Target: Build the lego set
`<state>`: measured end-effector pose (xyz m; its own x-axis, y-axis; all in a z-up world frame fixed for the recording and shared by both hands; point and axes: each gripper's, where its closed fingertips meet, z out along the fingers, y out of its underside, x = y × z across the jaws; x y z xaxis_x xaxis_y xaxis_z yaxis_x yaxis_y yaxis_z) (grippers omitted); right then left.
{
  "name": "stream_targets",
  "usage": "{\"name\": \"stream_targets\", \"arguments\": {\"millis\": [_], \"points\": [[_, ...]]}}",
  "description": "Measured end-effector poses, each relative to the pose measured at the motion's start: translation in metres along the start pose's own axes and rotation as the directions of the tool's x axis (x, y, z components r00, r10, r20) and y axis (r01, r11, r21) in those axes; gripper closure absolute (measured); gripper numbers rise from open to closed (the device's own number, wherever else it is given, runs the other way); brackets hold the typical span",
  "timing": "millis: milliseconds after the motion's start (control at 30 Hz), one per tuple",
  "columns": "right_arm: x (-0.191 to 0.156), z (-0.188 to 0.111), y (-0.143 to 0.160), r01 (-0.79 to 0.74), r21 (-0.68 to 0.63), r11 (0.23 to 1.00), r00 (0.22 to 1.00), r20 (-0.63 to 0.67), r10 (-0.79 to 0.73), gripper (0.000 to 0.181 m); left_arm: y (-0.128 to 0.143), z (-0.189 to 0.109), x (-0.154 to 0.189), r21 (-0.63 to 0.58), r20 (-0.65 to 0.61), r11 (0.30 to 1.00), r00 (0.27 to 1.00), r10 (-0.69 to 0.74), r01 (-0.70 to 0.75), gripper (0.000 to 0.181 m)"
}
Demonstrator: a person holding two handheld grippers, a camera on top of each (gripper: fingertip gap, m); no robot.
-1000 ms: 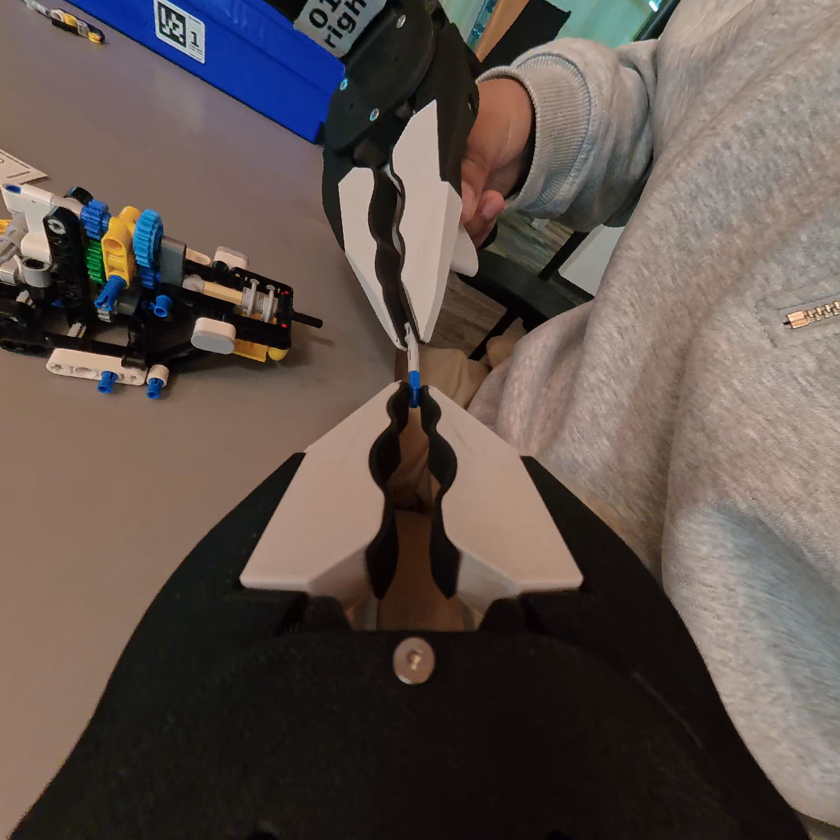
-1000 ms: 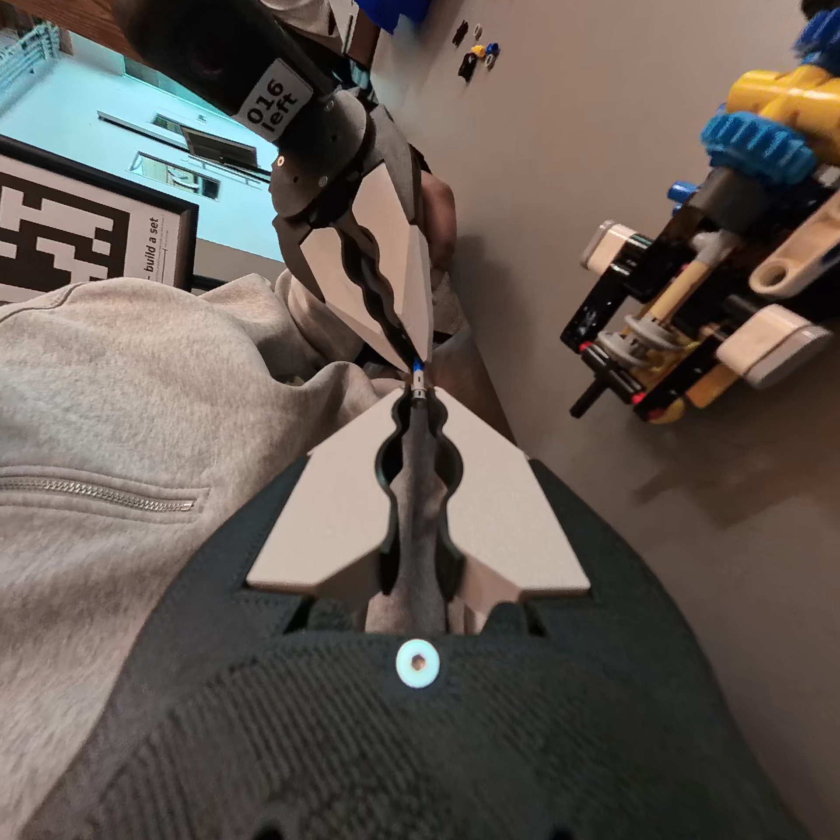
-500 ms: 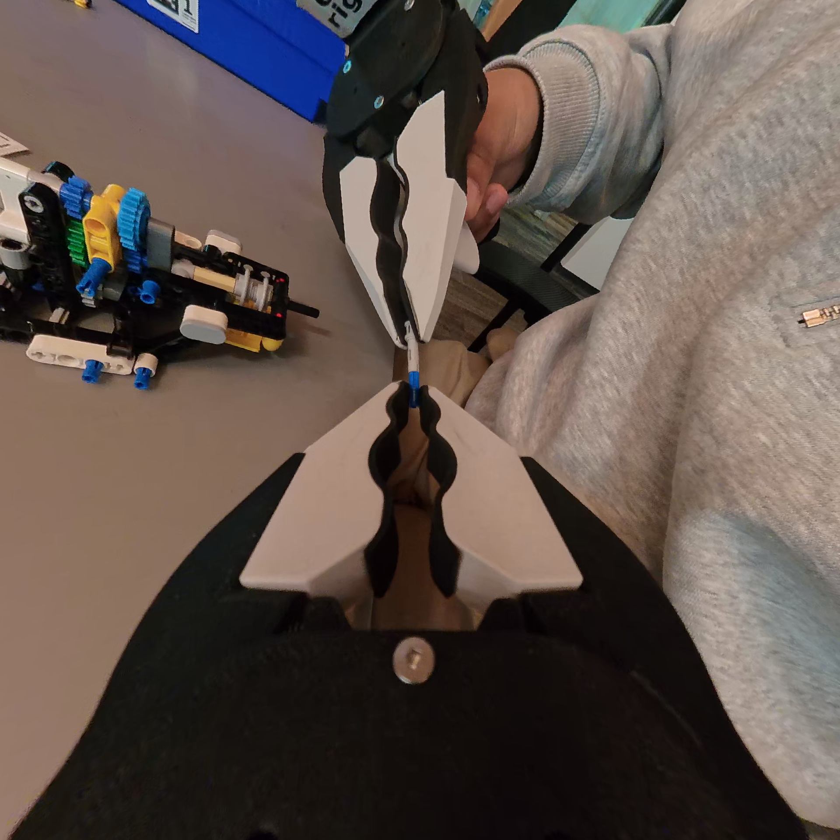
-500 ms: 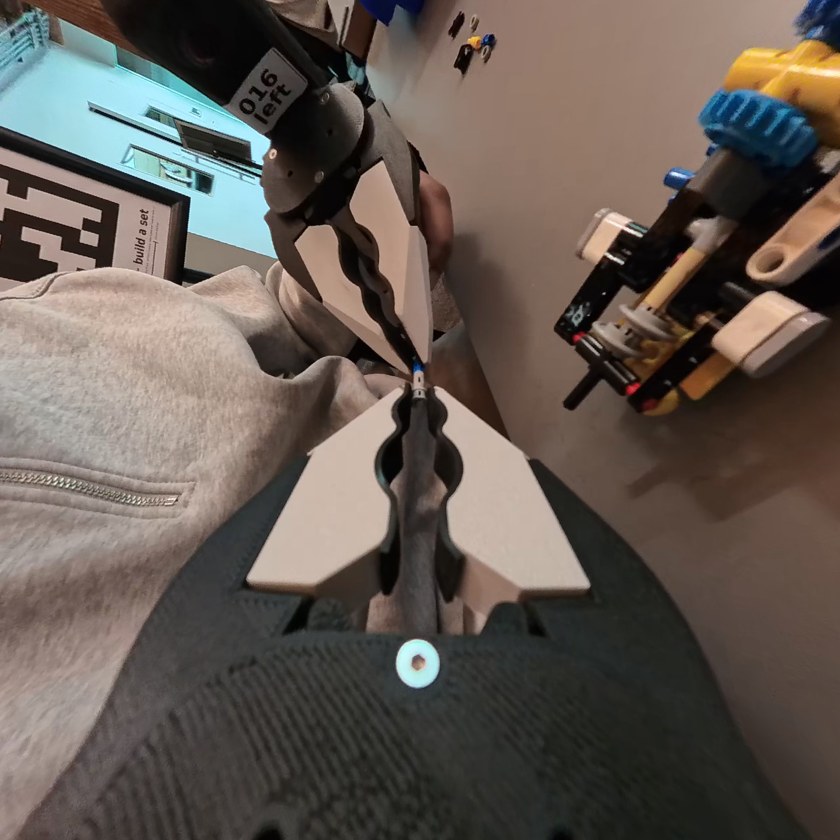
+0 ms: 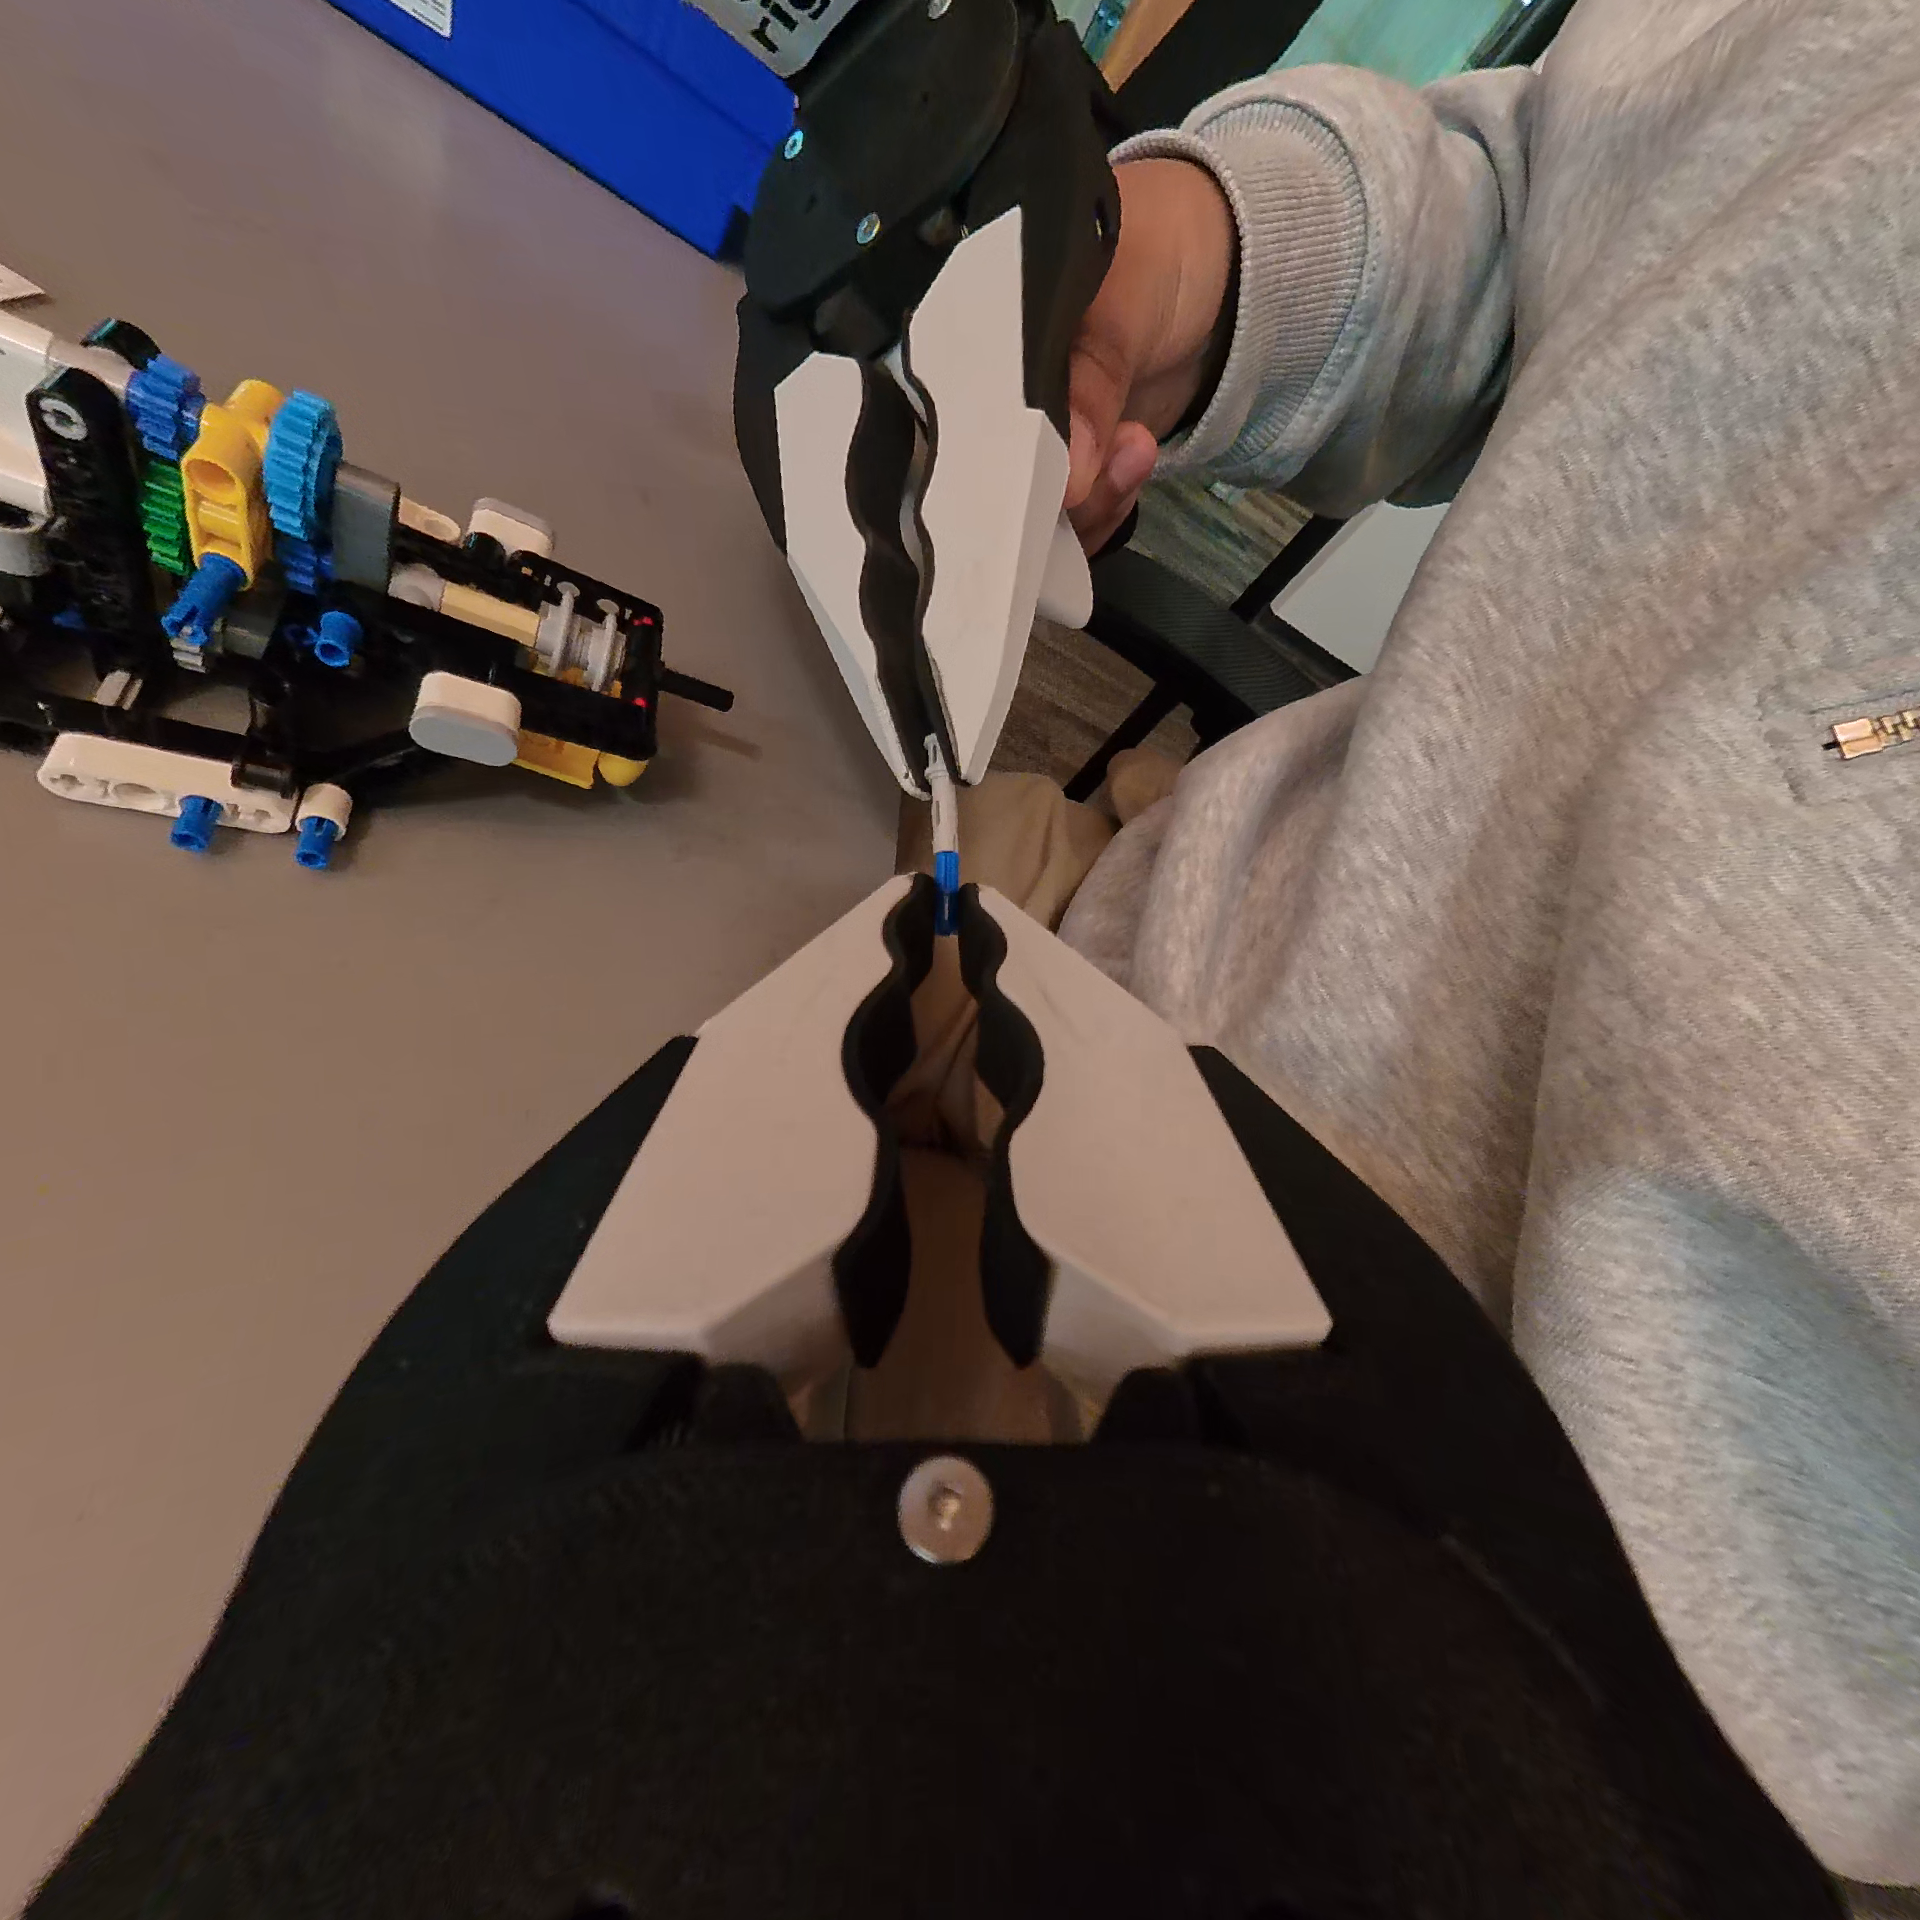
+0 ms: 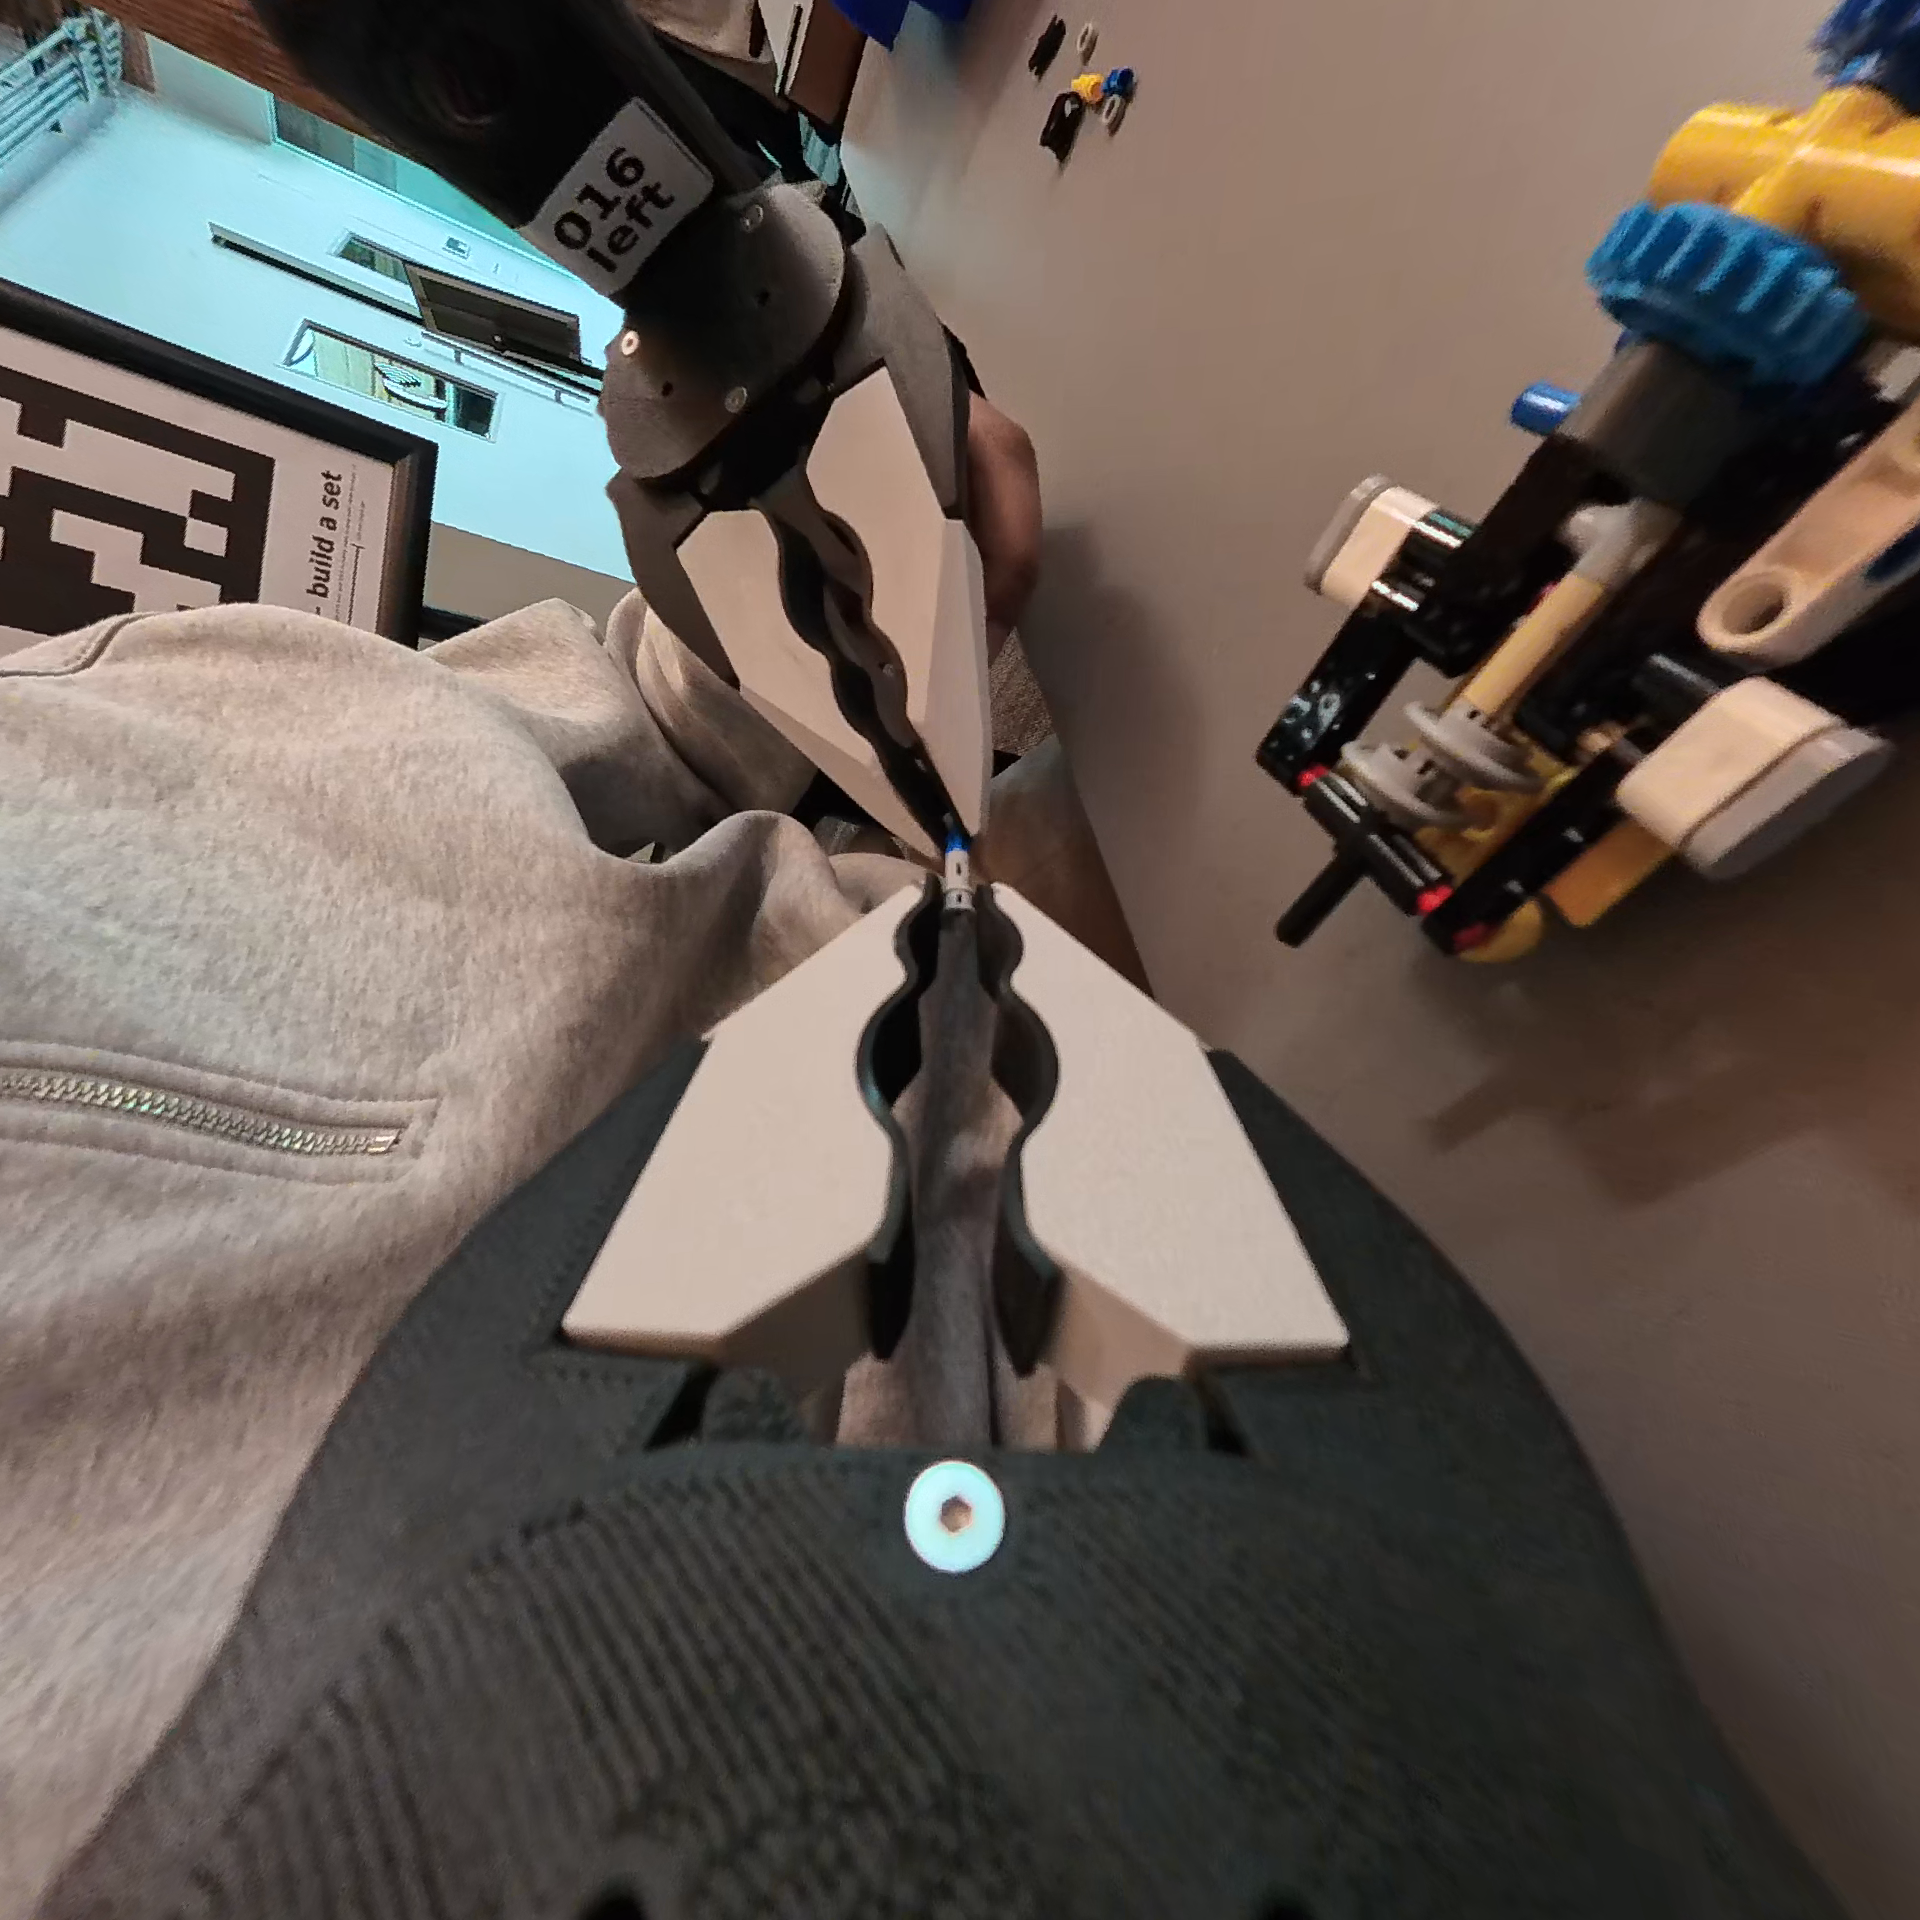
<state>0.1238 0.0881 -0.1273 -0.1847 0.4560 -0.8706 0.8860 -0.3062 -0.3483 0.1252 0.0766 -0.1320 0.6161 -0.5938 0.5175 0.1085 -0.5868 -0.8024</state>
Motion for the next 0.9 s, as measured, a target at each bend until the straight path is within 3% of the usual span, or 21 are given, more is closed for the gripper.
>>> {"name": "stream_targets", "arguments": {"millis": [633, 900], "points": [[-0.0003, -0.0019, -0.004, 0.069, 0.038, 0.997, 0.997, -0.029, -0.068, 0.176, -0.0042, -0.002, -0.0031, 0.028, 0.006, 1.0, 1.0, -0.005, 0.004, 0.179], [-0.0056, -0.0031, -0.0043, 0.196, 0.05, 0.979, 0.978, -0.082, -0.192, 0.176, -0.0072, -0.0033, 0.0002, 0.047, 0.002, 0.999, 1.0, 0.024, -0.024, 0.179]]}}
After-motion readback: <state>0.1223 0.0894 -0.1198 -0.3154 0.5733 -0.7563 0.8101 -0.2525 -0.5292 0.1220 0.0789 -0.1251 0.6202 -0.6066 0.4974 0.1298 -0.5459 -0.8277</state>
